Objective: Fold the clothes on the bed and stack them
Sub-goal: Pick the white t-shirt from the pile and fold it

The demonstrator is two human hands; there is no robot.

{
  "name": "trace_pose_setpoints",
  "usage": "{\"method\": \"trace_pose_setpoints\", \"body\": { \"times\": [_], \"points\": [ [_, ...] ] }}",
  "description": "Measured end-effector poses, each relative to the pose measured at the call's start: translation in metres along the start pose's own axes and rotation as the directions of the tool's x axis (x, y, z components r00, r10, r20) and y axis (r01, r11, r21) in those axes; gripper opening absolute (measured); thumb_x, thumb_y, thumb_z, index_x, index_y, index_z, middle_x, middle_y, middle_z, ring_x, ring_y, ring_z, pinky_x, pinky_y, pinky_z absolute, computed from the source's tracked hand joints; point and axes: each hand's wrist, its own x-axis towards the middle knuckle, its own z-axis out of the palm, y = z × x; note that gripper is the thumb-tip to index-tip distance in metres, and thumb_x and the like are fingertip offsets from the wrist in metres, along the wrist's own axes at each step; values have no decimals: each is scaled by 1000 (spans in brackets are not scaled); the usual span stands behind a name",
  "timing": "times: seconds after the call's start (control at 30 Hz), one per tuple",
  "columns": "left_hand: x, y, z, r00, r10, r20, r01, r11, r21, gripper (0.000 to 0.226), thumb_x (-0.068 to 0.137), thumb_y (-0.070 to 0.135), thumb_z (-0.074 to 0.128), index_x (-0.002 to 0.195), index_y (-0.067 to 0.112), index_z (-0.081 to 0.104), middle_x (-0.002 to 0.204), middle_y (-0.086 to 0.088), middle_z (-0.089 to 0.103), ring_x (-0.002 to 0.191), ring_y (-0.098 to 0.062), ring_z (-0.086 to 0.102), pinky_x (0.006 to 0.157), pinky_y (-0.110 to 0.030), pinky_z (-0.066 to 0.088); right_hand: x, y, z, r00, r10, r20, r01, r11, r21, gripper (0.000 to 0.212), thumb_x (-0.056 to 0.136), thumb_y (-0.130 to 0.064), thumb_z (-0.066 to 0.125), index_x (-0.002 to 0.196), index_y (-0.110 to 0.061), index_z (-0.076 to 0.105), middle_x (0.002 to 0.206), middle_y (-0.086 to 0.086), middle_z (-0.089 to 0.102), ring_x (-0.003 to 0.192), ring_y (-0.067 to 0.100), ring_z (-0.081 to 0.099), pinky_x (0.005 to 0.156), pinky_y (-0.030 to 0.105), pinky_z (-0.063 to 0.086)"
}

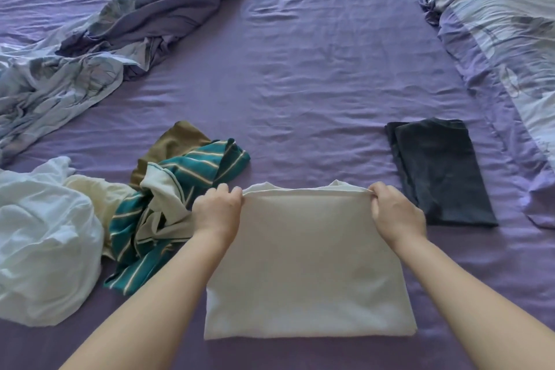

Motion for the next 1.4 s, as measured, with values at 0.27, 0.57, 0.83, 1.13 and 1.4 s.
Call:
{"method": "trace_pose_setpoints", "body": {
  "times": [0.27, 0.57, 0.83, 1.13, 1.4],
  "points": [
    [27, 22, 22, 985, -171, 32, 170, 984, 50, 17, 86, 24, 58, 102, 21, 57, 109, -5, 54, 109, -28, 46, 104, -47, 28, 47, -5, 26, 998, -59, 33, 60, 997, -53, 27, 87, -3, 44, 109, -13, 55, 105, 9, 60, 95, 33, 55, 71, 39, 41],
    [-34, 110, 43, 988, 143, 59, -126, 966, -224, 52, 86, 43, 36, 129, 23, 58, 139, -9, 51, 129, -33, 46, 103, -60, 25, 1, -18, 72, 765, -600, 236, 644, 702, -303, 44, 84, -31, 38, 117, -23, 65, 127, 7, 62, 121, 27, 55, 103, 51, 24],
    [-26, 107, 78, 976, 156, 150, -119, 966, -230, 70, 85, 66, 27, 144, 29, 35, 153, -9, 30, 139, -39, 26, 103, -68, 13, 31, 15, 84, 811, -477, 339, 566, 787, -245, 70, 88, -64, -4, 144, -32, 23, 155, 4, 15, 142, 28, 15, 111, 52, 1],
    [-37, 144, 50, 931, 195, 309, -106, 953, -282, 62, 98, 40, 29, 151, 23, 1, 158, -11, -13, 144, -29, -18, 111, -55, -14, 55, 31, 60, 789, -445, 422, 580, 767, -274, 58, 100, -35, 27, 148, -35, -6, 158, -1, -12, 145, 22, -13, 114, 49, -10],
    [-113, 229, 13, 716, 655, 242, -587, 752, -299, 63, 80, 32, 65, 138, 26, 42, 154, -14, 25, 143, -37, 17, 110, -60, 12, 56, 48, 27, 797, -321, 512, 481, 850, -216, 72, 92, -27, 50, 148, -31, 5, 157, 6, 6, 142, 24, 12, 103, 42, 31]
  ]
}}
